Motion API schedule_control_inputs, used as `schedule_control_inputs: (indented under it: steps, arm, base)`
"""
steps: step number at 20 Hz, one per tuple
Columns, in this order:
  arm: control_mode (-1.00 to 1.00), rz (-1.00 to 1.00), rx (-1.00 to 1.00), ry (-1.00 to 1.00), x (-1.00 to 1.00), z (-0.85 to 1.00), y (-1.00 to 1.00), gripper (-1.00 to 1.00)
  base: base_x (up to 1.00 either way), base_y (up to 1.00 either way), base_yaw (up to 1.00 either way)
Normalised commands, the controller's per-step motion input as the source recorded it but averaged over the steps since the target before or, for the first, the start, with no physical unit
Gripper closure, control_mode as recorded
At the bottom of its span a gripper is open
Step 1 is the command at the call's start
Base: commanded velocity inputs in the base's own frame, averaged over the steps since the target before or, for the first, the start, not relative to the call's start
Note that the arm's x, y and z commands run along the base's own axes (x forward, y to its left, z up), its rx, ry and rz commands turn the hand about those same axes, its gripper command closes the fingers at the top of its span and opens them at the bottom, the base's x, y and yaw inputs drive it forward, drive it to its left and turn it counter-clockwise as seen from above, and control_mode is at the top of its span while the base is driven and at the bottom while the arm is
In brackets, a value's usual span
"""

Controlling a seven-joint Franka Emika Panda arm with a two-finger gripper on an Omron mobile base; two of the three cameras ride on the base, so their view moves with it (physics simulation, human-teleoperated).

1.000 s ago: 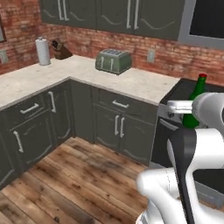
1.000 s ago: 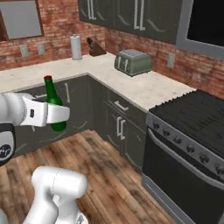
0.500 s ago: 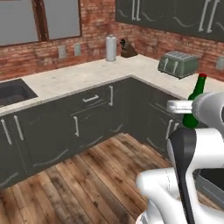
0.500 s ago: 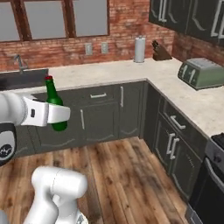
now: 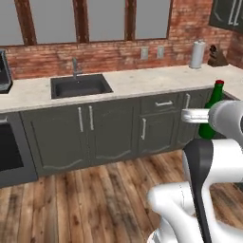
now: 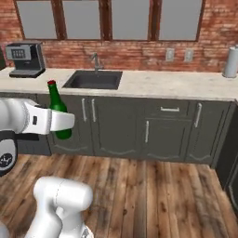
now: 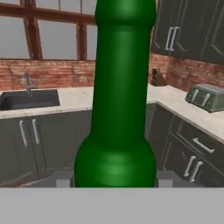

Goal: Get the candle and the beer from the cabinet and move them to the dining counter.

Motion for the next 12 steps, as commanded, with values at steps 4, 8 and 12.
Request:
schedule_control_inputs:
  steps: [4,8,12]
  arm:
    - [1.0,0.0,0.0,0.0,0.0,0.0,0.0,1.0]
    - [1.0,0.0,0.0,0.0,0.0,0.0,0.0,1.0]
    - [1.0,0.0,0.0,0.0,0.0,0.0,0.0,1.0]
  base:
    - [0.0,0.54,0.61]
    - [0.0,0.52,0.61]
    - [0.0,0.51,0.62]
